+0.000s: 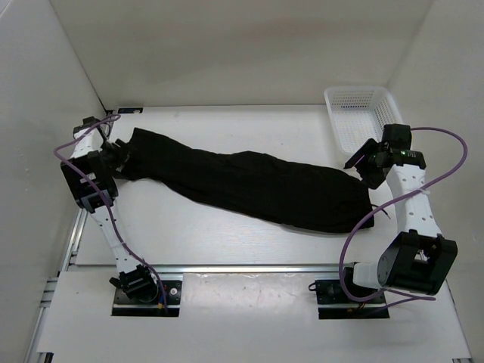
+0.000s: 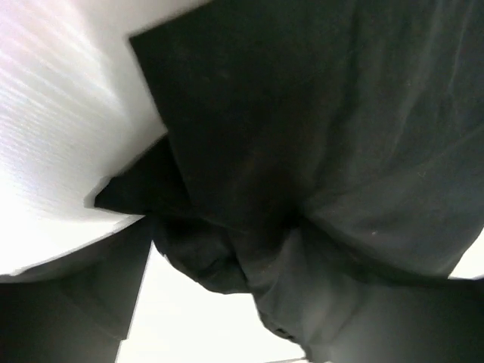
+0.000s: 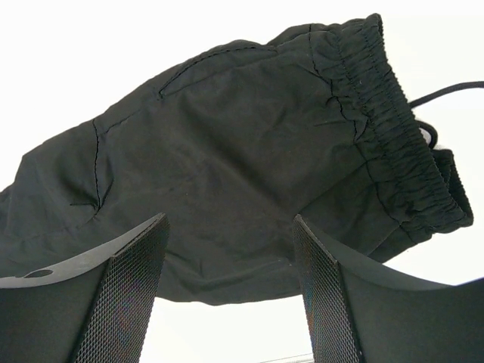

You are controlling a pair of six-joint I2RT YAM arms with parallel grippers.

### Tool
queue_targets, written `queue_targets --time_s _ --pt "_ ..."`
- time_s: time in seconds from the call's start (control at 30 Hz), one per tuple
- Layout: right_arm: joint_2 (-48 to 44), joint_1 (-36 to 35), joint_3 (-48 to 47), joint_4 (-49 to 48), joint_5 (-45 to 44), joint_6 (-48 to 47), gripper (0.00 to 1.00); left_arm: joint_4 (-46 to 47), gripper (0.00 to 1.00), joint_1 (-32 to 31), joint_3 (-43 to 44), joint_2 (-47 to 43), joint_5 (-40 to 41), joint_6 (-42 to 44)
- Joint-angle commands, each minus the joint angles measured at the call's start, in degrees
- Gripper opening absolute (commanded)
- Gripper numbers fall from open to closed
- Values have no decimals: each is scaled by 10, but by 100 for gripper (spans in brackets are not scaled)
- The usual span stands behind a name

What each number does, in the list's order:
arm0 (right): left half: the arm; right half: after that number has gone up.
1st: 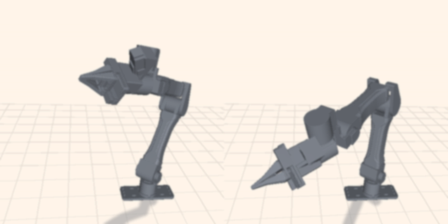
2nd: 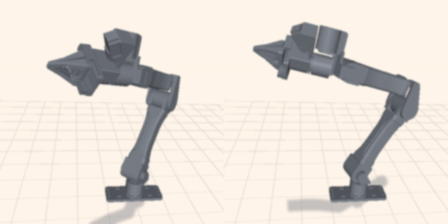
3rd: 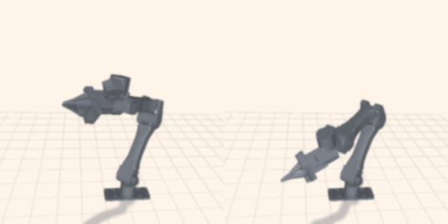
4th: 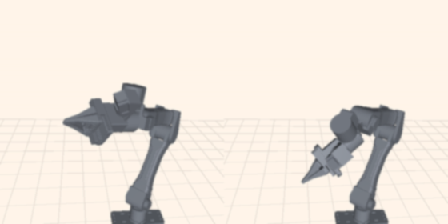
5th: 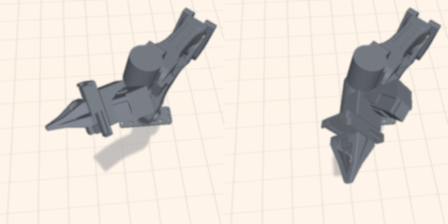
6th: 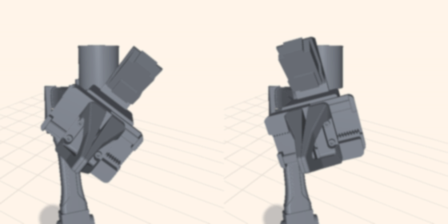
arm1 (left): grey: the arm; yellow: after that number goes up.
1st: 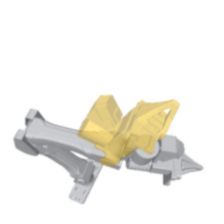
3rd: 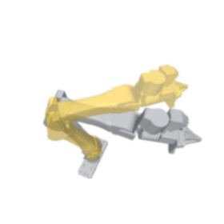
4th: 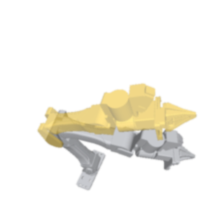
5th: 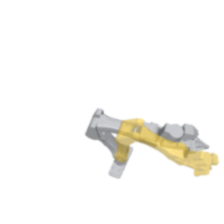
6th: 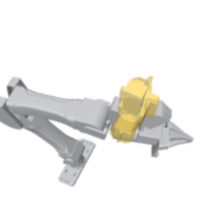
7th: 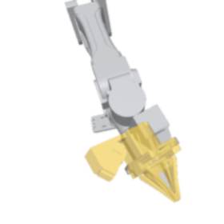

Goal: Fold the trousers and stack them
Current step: Fold the trousers

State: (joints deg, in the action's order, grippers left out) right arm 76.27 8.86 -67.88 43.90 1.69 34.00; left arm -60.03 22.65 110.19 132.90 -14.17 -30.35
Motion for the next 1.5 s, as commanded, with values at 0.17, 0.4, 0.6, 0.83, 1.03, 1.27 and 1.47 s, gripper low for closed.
queue_targets --time_s 0.17,0.4,0.6,0.83,1.03,1.27,1.47 --pt "-23 -3 -1 5 9 -12 72 5 10 5 73 -19 42 -16" --pt "-29 -3 5 10 3 -12 72 -22 10 17 170 -62 84 21" --pt "-34 -3 5 10 3 -12 72 -22 10 -27 183 -117 95 69" --pt "-52 -3 12 10 14 -7 72 -47 10 -137 188 -185 124 143" --pt "-70 -3 35 10 14 -7 72 -67 10 -344 81 -235 234 143" --pt "-82 -3 61 10 14 -2 72 -67 49 -508 -61 -258 274 37" --pt "-99 -3 61 10 14 -7 72 -93 85 -518 19 -290 317 56"
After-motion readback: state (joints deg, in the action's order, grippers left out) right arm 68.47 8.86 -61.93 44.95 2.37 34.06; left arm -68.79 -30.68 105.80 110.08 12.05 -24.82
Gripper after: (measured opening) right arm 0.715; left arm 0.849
